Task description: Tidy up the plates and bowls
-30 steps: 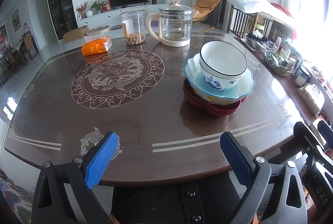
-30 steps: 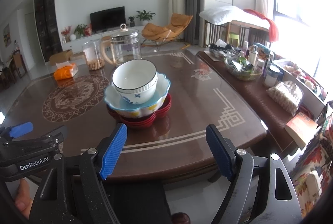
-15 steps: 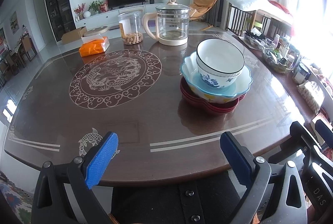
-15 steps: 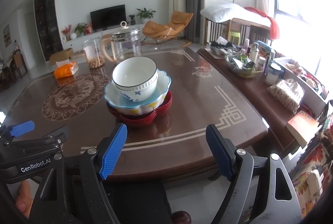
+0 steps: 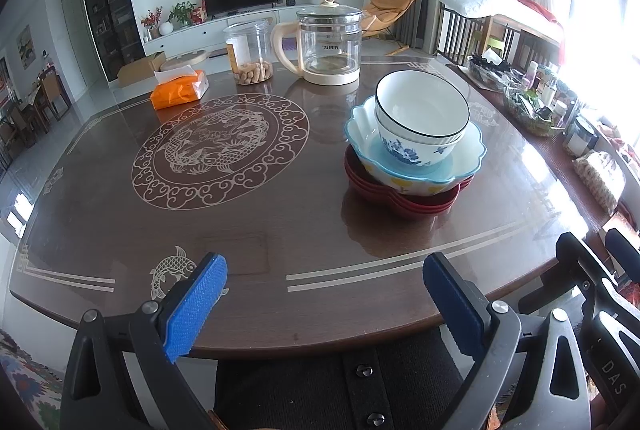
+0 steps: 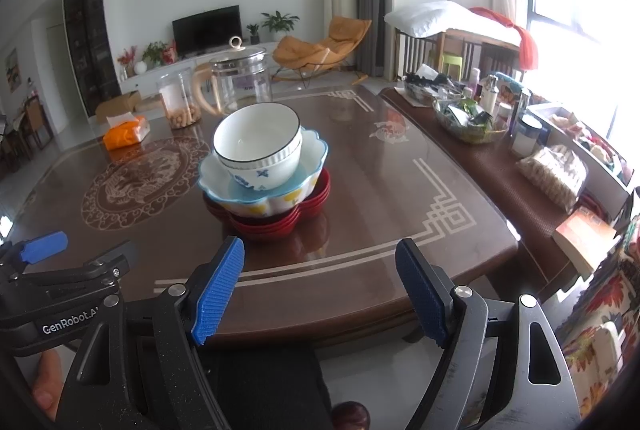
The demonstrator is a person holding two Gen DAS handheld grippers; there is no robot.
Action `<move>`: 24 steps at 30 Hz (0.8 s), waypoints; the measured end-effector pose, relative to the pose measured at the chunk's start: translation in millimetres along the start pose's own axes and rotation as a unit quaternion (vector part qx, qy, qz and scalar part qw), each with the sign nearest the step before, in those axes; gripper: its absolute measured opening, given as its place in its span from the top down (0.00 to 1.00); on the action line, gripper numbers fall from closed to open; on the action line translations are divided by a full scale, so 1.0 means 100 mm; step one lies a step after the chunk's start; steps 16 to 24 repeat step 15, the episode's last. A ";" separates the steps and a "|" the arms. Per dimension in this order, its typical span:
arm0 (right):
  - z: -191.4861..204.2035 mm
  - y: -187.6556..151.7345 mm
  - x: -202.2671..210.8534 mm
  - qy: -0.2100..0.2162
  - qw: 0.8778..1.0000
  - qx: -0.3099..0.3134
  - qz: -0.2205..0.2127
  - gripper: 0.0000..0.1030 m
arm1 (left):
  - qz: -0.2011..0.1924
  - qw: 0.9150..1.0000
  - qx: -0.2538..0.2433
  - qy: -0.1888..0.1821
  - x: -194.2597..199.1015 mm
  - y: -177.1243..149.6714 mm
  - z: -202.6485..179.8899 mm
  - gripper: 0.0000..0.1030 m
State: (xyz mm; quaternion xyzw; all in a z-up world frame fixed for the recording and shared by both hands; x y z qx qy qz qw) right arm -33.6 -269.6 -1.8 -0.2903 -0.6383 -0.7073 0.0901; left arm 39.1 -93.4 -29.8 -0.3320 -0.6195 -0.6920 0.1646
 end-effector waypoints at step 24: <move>0.01 -0.02 -0.03 0.000 1.000 -0.001 -0.002 0.21 | -0.024 0.999 -0.012 -0.018 0.05 0.02 -0.09 0.05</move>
Point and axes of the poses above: each gripper's, at about its wrist camera, not at the fingertips, and x roughly against the way its jaws point, z to its left, y to its top, the point moved 6 cm from there along -x, roughly the way its jaws point, and after that the axes turned 7 degrees about -z, right-handed, at the moved point
